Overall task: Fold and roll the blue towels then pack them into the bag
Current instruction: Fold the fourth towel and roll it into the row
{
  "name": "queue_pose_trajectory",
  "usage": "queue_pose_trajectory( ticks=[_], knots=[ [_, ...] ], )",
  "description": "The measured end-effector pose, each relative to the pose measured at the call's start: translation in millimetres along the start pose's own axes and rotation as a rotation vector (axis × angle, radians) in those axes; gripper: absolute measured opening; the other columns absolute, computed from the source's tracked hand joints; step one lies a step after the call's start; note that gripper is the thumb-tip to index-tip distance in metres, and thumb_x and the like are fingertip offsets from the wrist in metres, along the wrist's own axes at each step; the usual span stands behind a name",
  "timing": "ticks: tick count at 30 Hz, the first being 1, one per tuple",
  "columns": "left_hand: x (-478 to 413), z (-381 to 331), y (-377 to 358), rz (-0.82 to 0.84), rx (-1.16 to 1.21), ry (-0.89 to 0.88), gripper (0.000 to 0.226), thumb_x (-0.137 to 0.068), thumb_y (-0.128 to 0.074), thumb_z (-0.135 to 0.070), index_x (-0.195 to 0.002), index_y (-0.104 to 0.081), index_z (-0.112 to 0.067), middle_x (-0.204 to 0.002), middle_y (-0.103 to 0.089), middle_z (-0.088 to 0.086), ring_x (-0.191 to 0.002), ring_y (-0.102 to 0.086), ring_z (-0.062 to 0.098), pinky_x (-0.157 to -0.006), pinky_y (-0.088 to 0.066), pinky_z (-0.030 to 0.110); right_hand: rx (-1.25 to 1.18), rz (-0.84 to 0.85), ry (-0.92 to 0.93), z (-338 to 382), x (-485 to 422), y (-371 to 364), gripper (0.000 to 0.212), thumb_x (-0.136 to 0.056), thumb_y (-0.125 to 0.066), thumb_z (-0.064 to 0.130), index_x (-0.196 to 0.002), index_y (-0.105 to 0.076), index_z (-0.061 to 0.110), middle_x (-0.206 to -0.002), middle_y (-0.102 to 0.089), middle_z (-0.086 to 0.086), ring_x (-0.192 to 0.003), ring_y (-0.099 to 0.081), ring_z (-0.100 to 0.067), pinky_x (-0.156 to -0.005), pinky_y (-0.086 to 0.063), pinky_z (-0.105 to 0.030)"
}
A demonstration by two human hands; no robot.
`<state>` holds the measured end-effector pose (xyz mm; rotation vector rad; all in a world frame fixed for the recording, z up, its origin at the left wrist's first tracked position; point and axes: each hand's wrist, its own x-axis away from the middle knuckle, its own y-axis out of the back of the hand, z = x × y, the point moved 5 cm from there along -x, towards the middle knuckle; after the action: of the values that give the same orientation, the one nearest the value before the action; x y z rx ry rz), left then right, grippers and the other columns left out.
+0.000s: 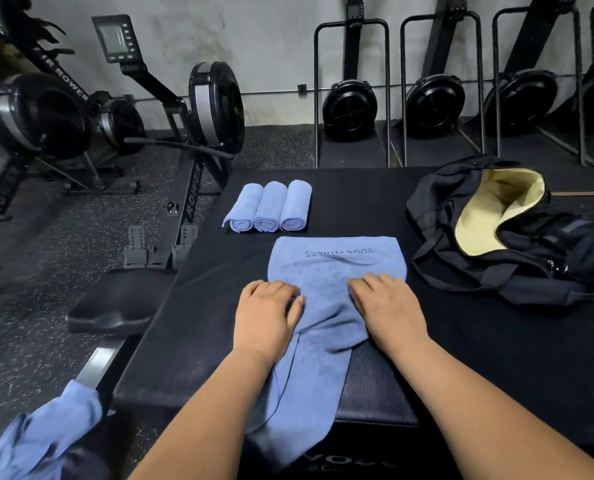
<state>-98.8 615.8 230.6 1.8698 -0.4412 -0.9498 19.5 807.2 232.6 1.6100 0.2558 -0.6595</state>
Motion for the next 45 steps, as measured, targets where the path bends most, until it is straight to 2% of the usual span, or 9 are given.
queue_pose_trajectory(
  ticks=[6,8,11,15,19,23,35,40,45],
  knots=[
    [19.2,2.2,6.4,0.205,0.042,-0.015,0.041,-0.108,-0.028,-0.055,-0.126,-0.059,-0.035,-0.126,-0.066,-0.018,-0.122,-0.058,0.007,-0.128,-0.013,0.038,-0.056,0.141,-0.082,11.0,26.9,18.3,0.039,-0.105,-0.050,0.044,-0.127,-0.063,0.015,-0.116,-0.071,-0.009,-0.101,-0.067,-0.031,-0.092,-0.052,-0.044],
    [29.6,3.2,12.2,0.259,0.069,-0.049,0.052,-0.105,-0.035,-0.062,-0.145,-0.050,-0.032,-0.148,-0.057,-0.013,-0.142,-0.046,0.009,-0.129,-0.014,0.041,-0.069,0.210,-0.088,16.4,38.4,24.0,0.053,-0.103,-0.044,0.054,-0.136,-0.058,0.016,-0.144,-0.055,-0.015,-0.128,-0.054,-0.035,-0.107,-0.047,-0.048],
    [49.6,0.5,28.8,0.193,0.056,-0.187,0.060,-0.100,-0.047,-0.064,-0.150,-0.053,-0.030,-0.160,-0.048,-0.001,-0.152,-0.037,0.023,-0.127,-0.027,0.045,-0.159,0.187,0.031,31.5,56.1,41.9,0.050,-0.100,-0.051,0.057,-0.136,-0.060,0.022,-0.156,-0.044,-0.010,-0.138,-0.043,-0.034,-0.110,-0.043,-0.047],
    [80.1,-10.2,52.6,0.113,0.021,-0.293,0.042,-0.097,-0.059,-0.060,-0.129,-0.068,-0.035,-0.154,-0.051,0.005,-0.146,-0.042,0.029,-0.120,-0.035,0.045,-0.181,0.219,0.249,50.0,81.6,59.9,0.041,-0.096,-0.057,0.064,-0.122,-0.068,0.034,-0.145,-0.052,0.000,-0.135,-0.046,-0.029,-0.106,-0.043,-0.043],
    [100.4,-10.1,61.4,0.110,-0.006,-0.276,0.036,-0.092,-0.064,-0.062,-0.114,-0.074,-0.036,-0.145,-0.057,0.002,-0.141,-0.045,0.028,-0.118,-0.037,0.043,-0.220,0.202,0.091,46.6,86.4,67.9,0.027,-0.089,-0.066,0.063,-0.103,-0.072,0.041,-0.122,-0.057,0.012,-0.123,-0.047,-0.021,-0.086,-0.042,-0.034],
    [102.4,-6.3,64.1,0.072,-0.002,-0.235,0.017,-0.085,-0.074,-0.042,-0.098,-0.079,-0.032,-0.133,-0.063,-0.001,-0.128,-0.053,0.030,-0.104,-0.048,0.046,-0.184,0.164,0.160,46.0,84.5,76.2,0.019,-0.084,-0.078,0.050,-0.089,-0.071,0.033,-0.106,-0.060,0.013,-0.108,-0.053,-0.021,-0.079,-0.043,-0.035],
    [61.3,-27.8,97.1,-0.201,-0.047,0.042,0.017,-0.077,-0.079,-0.018,-0.094,-0.073,-0.018,-0.120,-0.063,0.007,-0.113,-0.054,0.035,-0.089,-0.046,0.043,-0.083,-0.051,-0.163,-19.8,57.4,128.1,0.015,-0.087,-0.075,0.031,-0.100,-0.071,0.028,-0.109,-0.057,0.004,-0.102,-0.051,-0.028,-0.074,-0.044,-0.040],
    [90.2,-57.5,76.2,0.015,0.016,-0.311,0.022,-0.082,-0.069,-0.036,-0.102,-0.070,-0.028,-0.119,-0.056,-0.003,-0.111,-0.049,0.027,-0.092,-0.046,0.043,-0.116,0.259,0.168,3.8,97.6,101.6,0.015,-0.085,-0.062,0.043,-0.095,-0.070,0.036,-0.095,-0.064,0.016,-0.099,-0.057,-0.020,-0.072,-0.045,-0.037],
    [118.6,-53.5,61.0,0.135,-0.039,-0.532,0.041,-0.090,-0.065,-0.064,-0.110,-0.067,-0.028,-0.129,-0.055,0.000,-0.121,-0.049,0.029,-0.105,-0.041,0.042,-0.164,0.274,0.237,-3.0,121.7,99.1,0.042,-0.089,-0.058,0.071,-0.115,-0.067,0.040,-0.119,-0.059,0.025,-0.118,-0.048,-0.011,-0.091,-0.046,-0.035]
  ],
)
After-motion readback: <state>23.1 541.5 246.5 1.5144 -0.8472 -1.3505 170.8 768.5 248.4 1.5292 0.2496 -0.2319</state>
